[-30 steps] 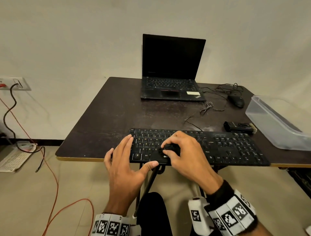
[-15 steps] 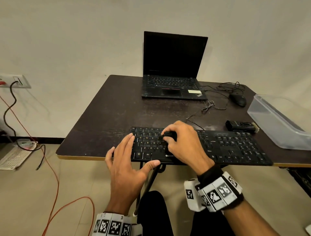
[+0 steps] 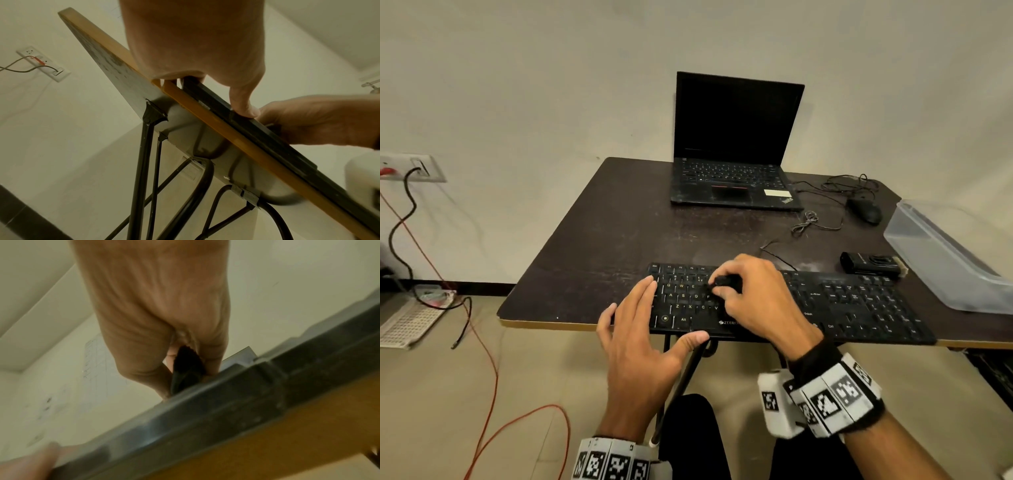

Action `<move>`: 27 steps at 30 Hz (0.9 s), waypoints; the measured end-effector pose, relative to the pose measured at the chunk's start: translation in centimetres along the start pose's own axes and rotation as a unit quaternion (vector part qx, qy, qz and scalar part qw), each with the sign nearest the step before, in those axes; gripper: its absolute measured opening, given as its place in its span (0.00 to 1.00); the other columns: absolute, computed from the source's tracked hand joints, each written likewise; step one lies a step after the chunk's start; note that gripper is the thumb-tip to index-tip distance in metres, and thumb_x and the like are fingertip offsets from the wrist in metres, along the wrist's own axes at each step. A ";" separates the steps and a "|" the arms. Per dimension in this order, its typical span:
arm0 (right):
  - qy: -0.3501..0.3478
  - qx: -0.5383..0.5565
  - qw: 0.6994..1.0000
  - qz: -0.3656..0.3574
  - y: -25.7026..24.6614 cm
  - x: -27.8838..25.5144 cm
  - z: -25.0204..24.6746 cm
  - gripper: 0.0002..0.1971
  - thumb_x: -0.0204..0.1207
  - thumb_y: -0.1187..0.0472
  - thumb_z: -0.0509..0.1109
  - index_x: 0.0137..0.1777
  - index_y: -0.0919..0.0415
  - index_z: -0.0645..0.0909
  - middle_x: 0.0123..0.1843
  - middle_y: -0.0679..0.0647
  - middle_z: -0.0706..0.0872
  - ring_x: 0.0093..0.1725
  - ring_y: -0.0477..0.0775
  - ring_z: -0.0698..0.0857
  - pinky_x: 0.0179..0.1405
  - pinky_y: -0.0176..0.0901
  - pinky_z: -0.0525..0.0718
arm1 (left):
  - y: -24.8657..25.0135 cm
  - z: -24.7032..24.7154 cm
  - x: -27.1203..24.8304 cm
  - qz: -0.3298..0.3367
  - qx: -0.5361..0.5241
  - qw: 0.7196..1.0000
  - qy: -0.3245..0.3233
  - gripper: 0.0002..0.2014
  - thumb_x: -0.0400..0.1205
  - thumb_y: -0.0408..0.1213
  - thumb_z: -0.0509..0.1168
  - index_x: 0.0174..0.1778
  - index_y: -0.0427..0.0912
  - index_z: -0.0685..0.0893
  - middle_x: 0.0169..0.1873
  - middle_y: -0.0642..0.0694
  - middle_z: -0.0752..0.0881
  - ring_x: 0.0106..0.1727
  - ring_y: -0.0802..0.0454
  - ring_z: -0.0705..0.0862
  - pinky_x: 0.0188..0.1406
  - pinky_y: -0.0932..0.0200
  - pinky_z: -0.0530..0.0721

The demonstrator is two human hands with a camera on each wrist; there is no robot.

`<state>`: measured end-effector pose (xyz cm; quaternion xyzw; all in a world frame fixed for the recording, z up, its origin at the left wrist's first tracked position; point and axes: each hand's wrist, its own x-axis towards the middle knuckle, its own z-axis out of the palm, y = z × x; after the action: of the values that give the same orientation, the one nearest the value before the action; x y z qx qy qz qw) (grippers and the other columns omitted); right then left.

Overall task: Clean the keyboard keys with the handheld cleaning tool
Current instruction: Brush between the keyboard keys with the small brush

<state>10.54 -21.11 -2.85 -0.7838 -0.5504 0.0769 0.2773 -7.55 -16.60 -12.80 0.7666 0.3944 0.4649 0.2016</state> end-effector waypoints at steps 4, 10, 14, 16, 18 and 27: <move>0.030 -0.030 0.999 0.025 -0.1 1.6 -0.2 0.06 0.82 0.61 0.78 0.52 0.49 0.93 0.55 0.48 0.87 0.62 0.54 0.87 0.57 0.39 0.73 | 0.0 0.0 -0.1 0.002 0.003 1.000 0.000 0.51 0.75 0.81 0.61 0.84 0.45 0.76 0.84 0.55 0.74 0.85 0.73 0.61 0.90 0.43 0.54; -0.010 0.003 0.999 0.039 0.5 1.1 -1.1 0.06 0.82 0.60 0.78 0.52 0.47 0.94 0.50 0.43 0.89 0.57 0.49 0.87 0.51 0.36 0.76 | 0.1 0.0 -0.1 -0.002 -0.004 1.000 0.005 0.51 0.75 0.80 0.63 0.84 0.44 0.76 0.84 0.55 0.75 0.84 0.75 0.58 0.90 0.45 0.54; -0.004 -0.015 0.999 0.039 0.4 2.1 -1.1 0.06 0.83 0.60 0.77 0.54 0.49 0.94 0.52 0.45 0.87 0.60 0.52 0.87 0.56 0.38 0.75 | 0.0 0.0 -0.1 0.001 0.001 1.000 0.001 0.50 0.75 0.78 0.65 0.84 0.45 0.76 0.84 0.55 0.74 0.85 0.72 0.61 0.90 0.44 0.54; -0.047 -0.004 0.999 0.024 0.2 1.9 -1.2 0.08 0.83 0.60 0.78 0.55 0.45 0.93 0.53 0.43 0.85 0.58 0.48 0.83 0.58 0.39 0.74 | -0.1 0.0 0.0 0.000 0.001 1.000 0.000 0.50 0.75 0.79 0.64 0.85 0.45 0.75 0.84 0.56 0.74 0.85 0.72 0.61 0.90 0.44 0.54; -0.063 0.013 0.998 0.025 0.5 1.7 -1.7 0.09 0.83 0.60 0.78 0.53 0.42 0.93 0.55 0.43 0.88 0.58 0.47 0.84 0.58 0.40 0.76 | 0.0 0.0 0.0 -0.001 -0.001 1.000 0.002 0.50 0.75 0.80 0.63 0.85 0.45 0.76 0.84 0.56 0.74 0.85 0.72 0.61 0.90 0.43 0.55; -0.075 0.011 0.997 0.010 -0.1 3.0 -1.0 0.10 0.84 0.62 0.76 0.55 0.45 0.94 0.57 0.44 0.88 0.58 0.48 0.84 0.59 0.41 0.79 | 0.1 0.0 0.0 -0.001 -0.003 1.000 0.005 0.51 0.75 0.81 0.62 0.84 0.44 0.76 0.84 0.55 0.75 0.85 0.73 0.61 0.89 0.41 0.56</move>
<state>12.03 -18.73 -1.47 -0.7778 -0.5612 0.1443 0.2433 -7.55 -16.67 -12.72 0.7636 0.3945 0.4696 0.2022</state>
